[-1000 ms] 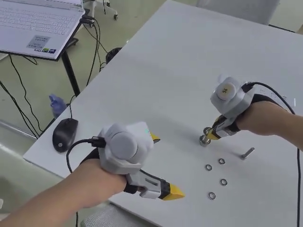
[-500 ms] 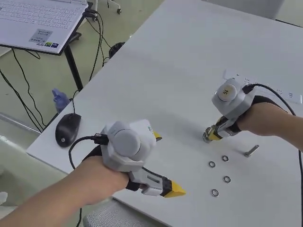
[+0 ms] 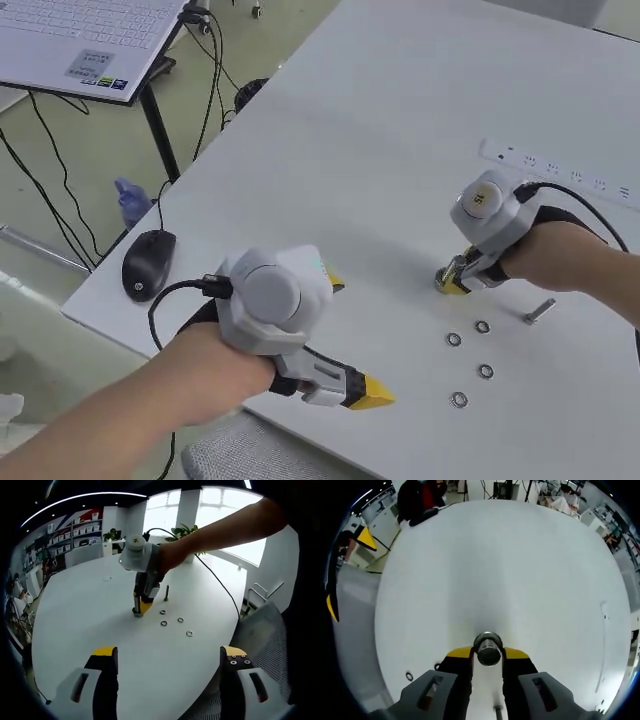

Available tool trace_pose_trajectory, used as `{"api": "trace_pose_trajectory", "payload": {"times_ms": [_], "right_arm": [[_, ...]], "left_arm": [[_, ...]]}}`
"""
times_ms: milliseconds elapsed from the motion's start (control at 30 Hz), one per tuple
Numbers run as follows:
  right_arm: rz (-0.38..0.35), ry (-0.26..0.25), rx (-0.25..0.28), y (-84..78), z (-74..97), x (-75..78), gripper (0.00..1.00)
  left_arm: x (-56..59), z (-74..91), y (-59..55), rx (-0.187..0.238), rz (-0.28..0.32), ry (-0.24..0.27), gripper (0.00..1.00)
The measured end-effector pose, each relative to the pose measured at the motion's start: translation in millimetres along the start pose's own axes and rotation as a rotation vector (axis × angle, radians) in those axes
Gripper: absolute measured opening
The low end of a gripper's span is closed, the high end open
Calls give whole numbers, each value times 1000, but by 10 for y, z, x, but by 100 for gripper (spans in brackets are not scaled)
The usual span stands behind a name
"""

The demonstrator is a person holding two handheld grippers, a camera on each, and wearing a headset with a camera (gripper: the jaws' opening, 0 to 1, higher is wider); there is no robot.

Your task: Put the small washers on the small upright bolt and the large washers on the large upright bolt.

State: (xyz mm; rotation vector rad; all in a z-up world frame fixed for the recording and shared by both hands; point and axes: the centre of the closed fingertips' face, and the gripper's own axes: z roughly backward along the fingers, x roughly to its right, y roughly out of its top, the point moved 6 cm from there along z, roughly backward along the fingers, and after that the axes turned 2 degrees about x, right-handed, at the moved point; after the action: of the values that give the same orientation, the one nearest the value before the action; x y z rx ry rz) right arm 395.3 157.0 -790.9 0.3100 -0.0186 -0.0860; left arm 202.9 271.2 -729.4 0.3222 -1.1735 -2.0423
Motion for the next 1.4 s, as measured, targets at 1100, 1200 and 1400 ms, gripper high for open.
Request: {"api": "trace_pose_trajectory", "payload": {"times_ms": [1100,1200,1400], "right_arm": [[61,11,23,-19,-39,-7,39],[64,6,26,-10,-7,-10,38],[91,-7,53,31,118,-25,37]], "left_arm": [[52,-14,23,9,-2,-5,83],[58,2,27,9,-2,-2,83],[59,8,42,22,11,4,83]]}}
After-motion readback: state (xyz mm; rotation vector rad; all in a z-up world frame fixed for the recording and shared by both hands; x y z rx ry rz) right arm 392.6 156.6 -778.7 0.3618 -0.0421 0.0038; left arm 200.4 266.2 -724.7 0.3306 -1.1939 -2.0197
